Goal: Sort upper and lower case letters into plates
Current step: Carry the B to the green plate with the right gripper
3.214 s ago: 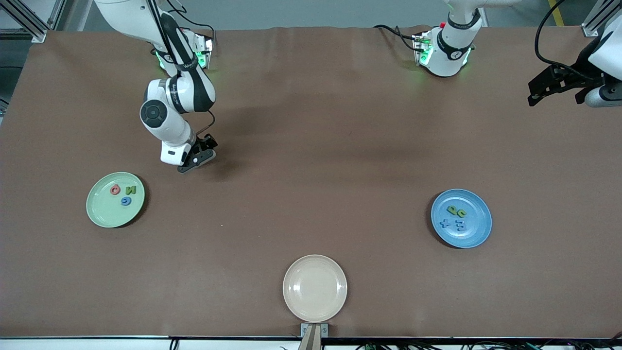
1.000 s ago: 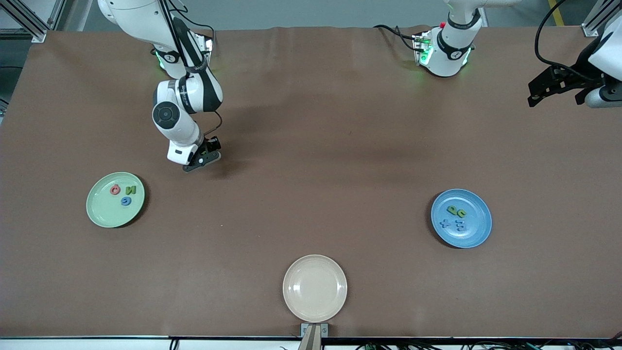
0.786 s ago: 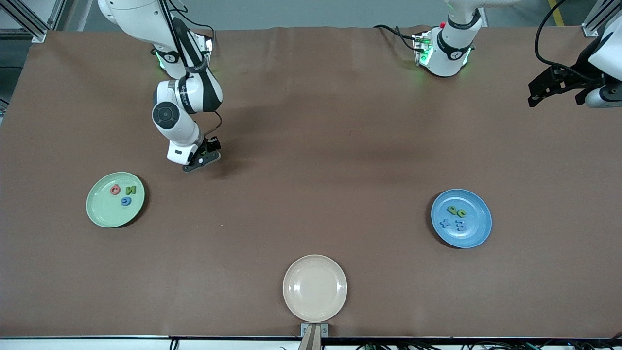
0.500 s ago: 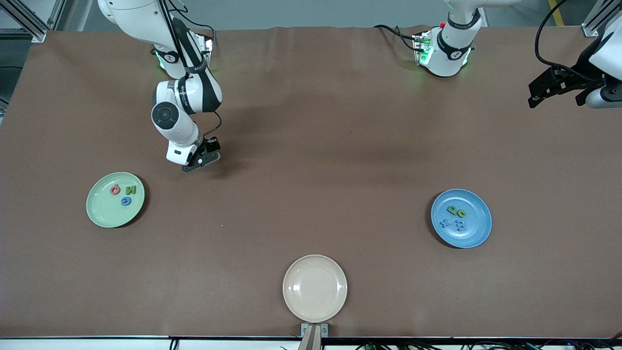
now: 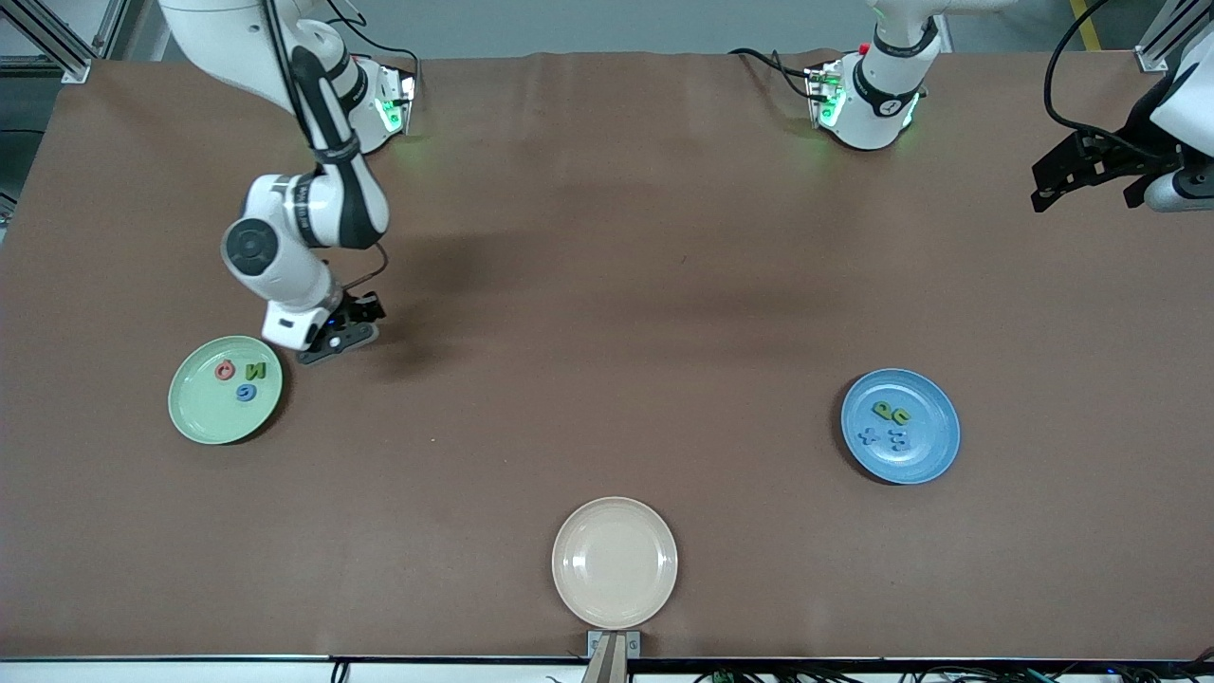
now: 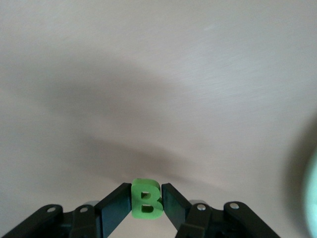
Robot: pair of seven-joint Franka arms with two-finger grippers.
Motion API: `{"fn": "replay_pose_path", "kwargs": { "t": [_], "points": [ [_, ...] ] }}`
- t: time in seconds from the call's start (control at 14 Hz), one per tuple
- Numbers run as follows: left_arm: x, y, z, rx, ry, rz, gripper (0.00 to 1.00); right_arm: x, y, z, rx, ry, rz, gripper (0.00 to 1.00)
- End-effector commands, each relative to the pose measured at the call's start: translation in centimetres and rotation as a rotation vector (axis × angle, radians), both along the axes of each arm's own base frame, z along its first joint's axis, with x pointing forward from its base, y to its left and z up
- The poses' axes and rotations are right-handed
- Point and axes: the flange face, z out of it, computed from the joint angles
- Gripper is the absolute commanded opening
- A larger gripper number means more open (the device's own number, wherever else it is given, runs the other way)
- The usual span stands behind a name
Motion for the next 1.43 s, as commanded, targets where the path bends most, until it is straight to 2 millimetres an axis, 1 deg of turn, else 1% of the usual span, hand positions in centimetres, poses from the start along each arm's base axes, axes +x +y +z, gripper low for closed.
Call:
{"fn": "replay_pose_path", "kwargs": {
  "t": [0.0,0.14,0.29,0.36,0.5,0.57,0.71,0.93,1.07,1.21,1.29,1.36],
  "points": [
    [0.1,0.0,0.1,-0.02,-0.01,0.001,1.0,3.3,-5.9,3.6,-0.007,-0.03,0.064,0.17],
    [0.1,0.0,0.1,-0.02,-0.011,0.003,1.0,5.4,-12.0,4.5,-0.049,-0.054,0.099,0.17],
    [0.1,0.0,0.1,-0.02,-0.01,0.003,1.0,6.9,-16.7,4.2,-0.1,-0.047,0.167,0.17],
    [0.1,0.0,0.1,-0.02,-0.01,0.003,1.0,7.3,-18.7,4.0,-0.116,-0.043,0.184,0.17],
    [0.1,0.0,0.1,-0.02,-0.01,0.003,1.0,8.5,-21.3,3.0,-0.127,-0.036,0.21,0.17],
    [0.1,0.0,0.1,-0.02,-0.01,0.003,1.0,9.0,-22.2,2.3,-0.116,-0.035,0.215,0.17],
    [0.0,0.0,0.2,-0.02,-0.012,-0.003,1.0,9.8,-23.0,0.9,-0.083,-0.039,0.209,0.17],
    [0.0,0.0,0.3,-0.02,-0.013,-0.003,1.0,11.5,-23.3,-1.5,-0.057,-0.04,0.214,0.17],
    [0.0,0.0,0.3,-0.02,-0.013,-0.002,1.0,11.9,-23.0,-2.4,-0.043,-0.043,0.216,0.17],
    [0.0,0.1,0.3,-0.02,-0.013,-0.003,1.0,11.9,-22.7,-2.5,-0.039,-0.044,0.213,0.17],
    [0.0,0.0,0.3,-0.02,-0.013,-0.006,1.0,11.9,-22.6,-2.5,-0.038,-0.041,0.213,0.21],
    [0.0,0.1,0.3,-0.018,-0.013,-0.014,1.0,12.0,-22.5,-2.4,-0.036,-0.04,0.213,0.33]
  ]
}}
